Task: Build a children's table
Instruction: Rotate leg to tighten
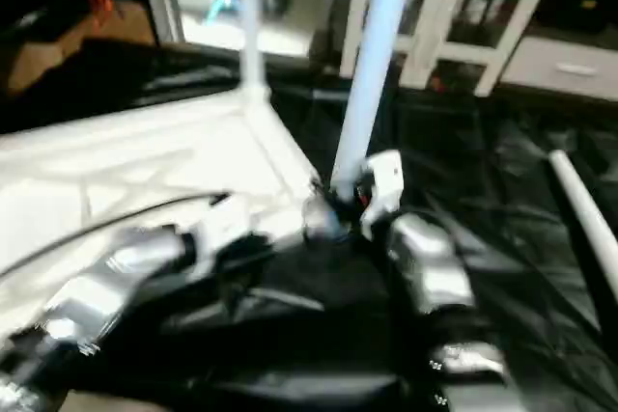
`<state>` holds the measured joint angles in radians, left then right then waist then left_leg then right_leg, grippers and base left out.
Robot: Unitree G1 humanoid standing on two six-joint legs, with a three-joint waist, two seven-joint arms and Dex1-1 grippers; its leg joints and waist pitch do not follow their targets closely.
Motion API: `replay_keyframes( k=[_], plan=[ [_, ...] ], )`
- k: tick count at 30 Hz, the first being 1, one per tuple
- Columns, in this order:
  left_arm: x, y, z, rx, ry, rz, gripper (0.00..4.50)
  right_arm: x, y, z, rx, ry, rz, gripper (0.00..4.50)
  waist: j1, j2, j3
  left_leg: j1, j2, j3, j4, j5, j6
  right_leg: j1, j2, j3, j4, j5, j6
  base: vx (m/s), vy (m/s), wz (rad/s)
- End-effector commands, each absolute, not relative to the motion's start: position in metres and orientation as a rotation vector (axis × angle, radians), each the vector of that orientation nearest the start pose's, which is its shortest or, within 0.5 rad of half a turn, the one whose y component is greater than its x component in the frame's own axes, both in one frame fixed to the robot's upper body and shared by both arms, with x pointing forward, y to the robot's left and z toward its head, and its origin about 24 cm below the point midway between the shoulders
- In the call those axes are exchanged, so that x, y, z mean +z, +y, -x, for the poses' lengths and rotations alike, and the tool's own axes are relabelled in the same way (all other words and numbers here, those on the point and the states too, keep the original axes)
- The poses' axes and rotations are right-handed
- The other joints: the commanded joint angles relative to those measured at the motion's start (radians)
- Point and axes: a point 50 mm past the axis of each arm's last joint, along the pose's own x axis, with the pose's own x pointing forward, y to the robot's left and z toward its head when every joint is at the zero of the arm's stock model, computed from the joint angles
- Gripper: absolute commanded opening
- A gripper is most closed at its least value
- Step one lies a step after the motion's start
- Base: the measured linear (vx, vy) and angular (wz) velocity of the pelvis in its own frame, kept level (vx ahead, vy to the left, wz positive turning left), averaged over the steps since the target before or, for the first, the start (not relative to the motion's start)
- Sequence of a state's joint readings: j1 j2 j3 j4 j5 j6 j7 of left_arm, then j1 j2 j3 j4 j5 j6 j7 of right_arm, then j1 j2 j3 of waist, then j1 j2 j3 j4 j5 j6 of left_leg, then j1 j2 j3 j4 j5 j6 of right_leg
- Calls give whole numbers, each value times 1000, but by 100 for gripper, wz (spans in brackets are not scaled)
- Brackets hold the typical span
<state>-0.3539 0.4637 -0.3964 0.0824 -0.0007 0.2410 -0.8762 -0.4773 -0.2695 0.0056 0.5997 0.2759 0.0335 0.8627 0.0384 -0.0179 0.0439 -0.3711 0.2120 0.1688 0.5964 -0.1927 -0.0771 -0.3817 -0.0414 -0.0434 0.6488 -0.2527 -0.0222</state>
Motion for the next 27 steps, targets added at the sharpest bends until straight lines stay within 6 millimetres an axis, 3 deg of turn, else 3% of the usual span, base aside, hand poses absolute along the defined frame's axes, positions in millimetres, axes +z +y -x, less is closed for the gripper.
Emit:
replay_keyframes(
  k=[1,2,3,5,7,12,27],
  plan=[
    [46,124,-266,-1239,381,-545,0,63,-193,-323,810,128,-61,328,-3,10,-61,11,21,0,-52,-26,73,57,-70,47,-59,284,-253,0,0,0],
    [46,127,-267,-1233,384,-551,0,66,-198,-321,835,129,-71,328,-2,10,-62,11,20,0,-52,-19,76,59,-69,47,-58,298,-255,0,0,0],
    [46,131,-268,-1230,388,-557,0,68,-204,-318,866,128,-76,328,-2,0,-65,9,20,1,-49,-6,92,63,-70,47,-56,330,-260,0,0,0],
    [46,132,-268,-1230,389,-558,0,69,-206,-318,873,128,-77,328,1,4,-65,9,21,1,-46,13,102,60,-72,46,-52,346,-265,0,0,0],
    [46,132,-268,-1230,389,-558,0,69,-206,-318,873,128,-77,328,0,2,-66,7,19,1,-46,19,105,62,-74,46,-52,343,-265,0,0,0],
    [46,132,-268,-1230,389,-558,0,69,-206,-318,873,128,-77,328,1,3,-64,10,22,1,-48,1,93,58,-74,46,-56,281,-265,0,0,0],
    [46,132,-268,-1230,389,-558,0,69,-206,-318,873,128,-77,328,1,2,-68,9,19,1,-43,30,103,61,-72,46,-51,321,-266,0,0,0]
  ],
)
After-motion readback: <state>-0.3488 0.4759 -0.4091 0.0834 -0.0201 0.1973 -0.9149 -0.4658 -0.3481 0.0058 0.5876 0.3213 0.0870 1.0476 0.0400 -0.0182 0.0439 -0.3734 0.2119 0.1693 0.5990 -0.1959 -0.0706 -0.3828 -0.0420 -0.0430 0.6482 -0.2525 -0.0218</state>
